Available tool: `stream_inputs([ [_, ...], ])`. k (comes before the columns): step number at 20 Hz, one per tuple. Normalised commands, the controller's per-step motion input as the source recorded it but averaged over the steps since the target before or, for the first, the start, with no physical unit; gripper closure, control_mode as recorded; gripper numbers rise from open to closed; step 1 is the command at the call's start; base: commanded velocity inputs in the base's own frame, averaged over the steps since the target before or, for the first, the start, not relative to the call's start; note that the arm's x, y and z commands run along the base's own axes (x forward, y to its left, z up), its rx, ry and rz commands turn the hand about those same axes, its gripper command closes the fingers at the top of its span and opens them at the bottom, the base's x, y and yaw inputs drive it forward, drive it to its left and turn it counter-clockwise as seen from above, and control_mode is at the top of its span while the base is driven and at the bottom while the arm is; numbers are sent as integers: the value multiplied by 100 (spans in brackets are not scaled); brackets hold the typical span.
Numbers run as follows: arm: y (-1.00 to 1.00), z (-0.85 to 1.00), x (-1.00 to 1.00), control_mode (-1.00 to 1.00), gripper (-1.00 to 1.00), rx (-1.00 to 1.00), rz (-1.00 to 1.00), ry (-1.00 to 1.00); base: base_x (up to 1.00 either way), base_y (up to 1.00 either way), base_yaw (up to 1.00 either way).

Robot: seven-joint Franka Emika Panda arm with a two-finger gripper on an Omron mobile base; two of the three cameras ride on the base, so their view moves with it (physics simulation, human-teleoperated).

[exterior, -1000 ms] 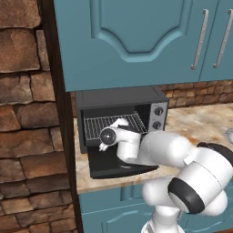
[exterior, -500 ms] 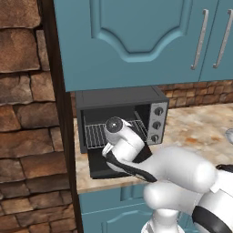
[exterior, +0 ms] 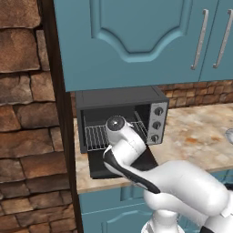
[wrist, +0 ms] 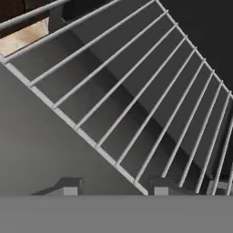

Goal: Pick up the bagel from the plate, place it on the toaster oven rack, close the door, and set the timer.

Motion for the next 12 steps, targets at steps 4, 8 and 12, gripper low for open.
stream_inputs([
  [4,-15,79,-81,-100,-100,3,-5,-7,0,0,0],
  [8,-32,85,-68,-100,-100,9,-13,0,0,0,0],
  [12,-61,68,-41,-100,-100,13,-18,0,0,0,0],
])
